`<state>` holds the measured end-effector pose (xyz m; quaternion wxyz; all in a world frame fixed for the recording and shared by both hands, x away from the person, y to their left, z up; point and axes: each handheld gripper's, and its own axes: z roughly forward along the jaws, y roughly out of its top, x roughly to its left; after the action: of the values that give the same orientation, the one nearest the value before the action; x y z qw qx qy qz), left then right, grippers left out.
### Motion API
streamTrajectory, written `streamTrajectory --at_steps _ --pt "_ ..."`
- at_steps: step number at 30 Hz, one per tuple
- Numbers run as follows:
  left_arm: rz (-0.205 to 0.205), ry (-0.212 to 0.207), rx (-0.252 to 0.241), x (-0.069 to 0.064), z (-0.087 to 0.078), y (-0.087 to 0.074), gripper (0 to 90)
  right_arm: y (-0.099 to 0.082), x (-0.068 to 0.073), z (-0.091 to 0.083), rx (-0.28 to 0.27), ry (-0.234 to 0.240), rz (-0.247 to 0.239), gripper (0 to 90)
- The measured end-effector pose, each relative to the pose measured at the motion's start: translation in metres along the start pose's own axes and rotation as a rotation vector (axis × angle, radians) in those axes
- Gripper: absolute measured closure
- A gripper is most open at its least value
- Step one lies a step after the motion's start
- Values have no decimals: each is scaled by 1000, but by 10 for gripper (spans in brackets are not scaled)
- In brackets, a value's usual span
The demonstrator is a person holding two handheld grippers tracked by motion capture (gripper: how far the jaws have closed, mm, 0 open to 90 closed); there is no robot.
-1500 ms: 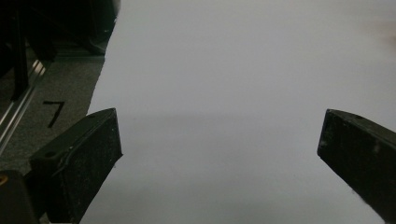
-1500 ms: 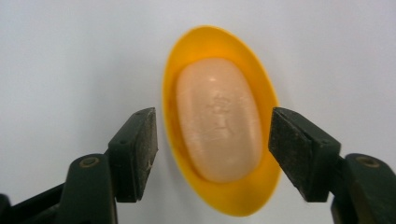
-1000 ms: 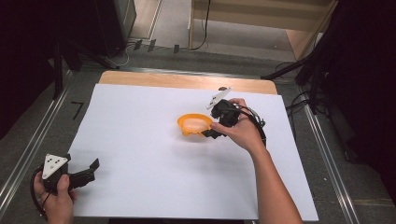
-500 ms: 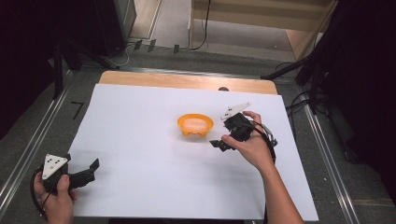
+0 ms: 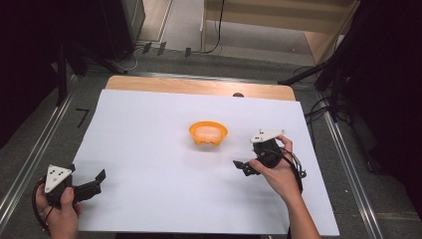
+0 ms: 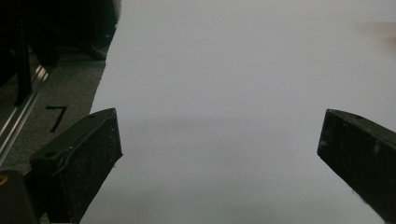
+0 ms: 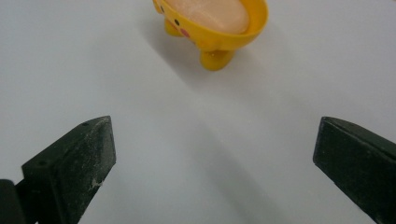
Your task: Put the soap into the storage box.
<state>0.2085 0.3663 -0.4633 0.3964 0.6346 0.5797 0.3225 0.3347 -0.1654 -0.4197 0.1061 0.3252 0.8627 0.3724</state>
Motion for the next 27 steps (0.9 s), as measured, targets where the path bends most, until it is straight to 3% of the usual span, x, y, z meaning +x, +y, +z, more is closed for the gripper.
streamTrajectory --at_steps 17,27 --pt "9 5 0 -1 0 0 1 -82 0 -31 -164 -67 153 0" --pt "9 10 4 -1 0 0 0 -131 -12 -66 -262 -165 262 0"
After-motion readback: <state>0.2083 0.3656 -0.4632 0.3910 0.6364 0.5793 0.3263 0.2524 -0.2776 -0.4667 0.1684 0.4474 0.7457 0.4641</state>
